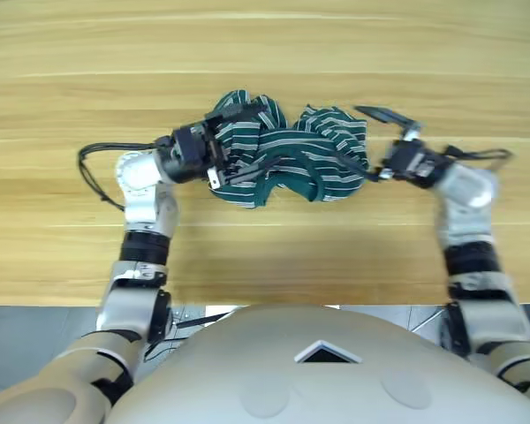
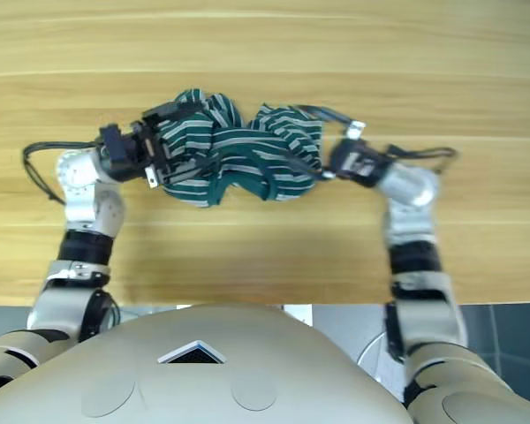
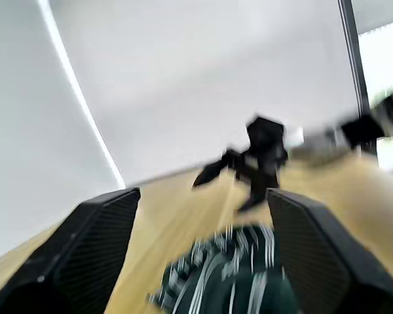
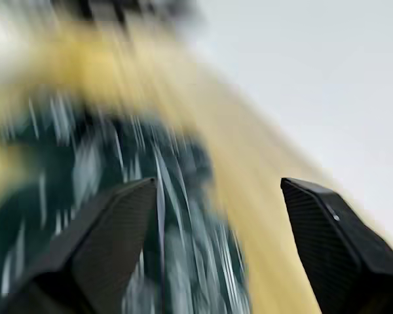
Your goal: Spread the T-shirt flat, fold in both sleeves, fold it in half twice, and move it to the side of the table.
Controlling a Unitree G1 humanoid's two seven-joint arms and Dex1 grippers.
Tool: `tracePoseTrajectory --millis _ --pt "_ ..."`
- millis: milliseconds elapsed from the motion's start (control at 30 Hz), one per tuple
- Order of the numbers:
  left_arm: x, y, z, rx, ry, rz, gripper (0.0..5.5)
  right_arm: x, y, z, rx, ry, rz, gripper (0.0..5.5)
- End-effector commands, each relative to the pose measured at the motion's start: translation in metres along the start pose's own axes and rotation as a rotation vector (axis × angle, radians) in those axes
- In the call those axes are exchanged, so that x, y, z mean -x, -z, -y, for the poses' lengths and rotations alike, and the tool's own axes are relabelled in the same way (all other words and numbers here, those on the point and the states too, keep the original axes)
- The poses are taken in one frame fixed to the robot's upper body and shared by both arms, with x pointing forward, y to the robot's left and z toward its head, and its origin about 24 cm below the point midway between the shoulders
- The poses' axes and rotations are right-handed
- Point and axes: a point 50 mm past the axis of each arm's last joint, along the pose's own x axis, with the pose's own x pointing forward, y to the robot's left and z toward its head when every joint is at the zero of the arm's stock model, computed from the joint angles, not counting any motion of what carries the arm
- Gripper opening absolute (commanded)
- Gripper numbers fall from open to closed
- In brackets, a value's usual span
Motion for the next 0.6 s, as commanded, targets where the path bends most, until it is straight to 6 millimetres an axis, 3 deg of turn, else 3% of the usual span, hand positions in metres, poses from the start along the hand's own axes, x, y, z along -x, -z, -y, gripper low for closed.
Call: tracePoseTrajectory --millis 33,200,467,600 --pt "0.028 -0.012 -0.001 -0.124 0.084 -0.145 3.6 0.032 0.002 0.007 0.078 0.035 -0.121 3.52" --pt "0.041 -0.034 -0.006 -0.172 0.095 -0.144 3.6 0.049 -0.009 0.008 0.15 0.001 -0.15 3.52" --pt "0.042 -0.011 0.026 -0.209 0.313 -0.375 3.6 0.031 -0.024 -0.035 0.208 -0.235 -0.128 3.52" --pt "0.049 0.0 0.041 -0.207 0.44 -0.484 3.6 0.025 -0.029 -0.046 0.216 -0.306 -0.113 3.52"
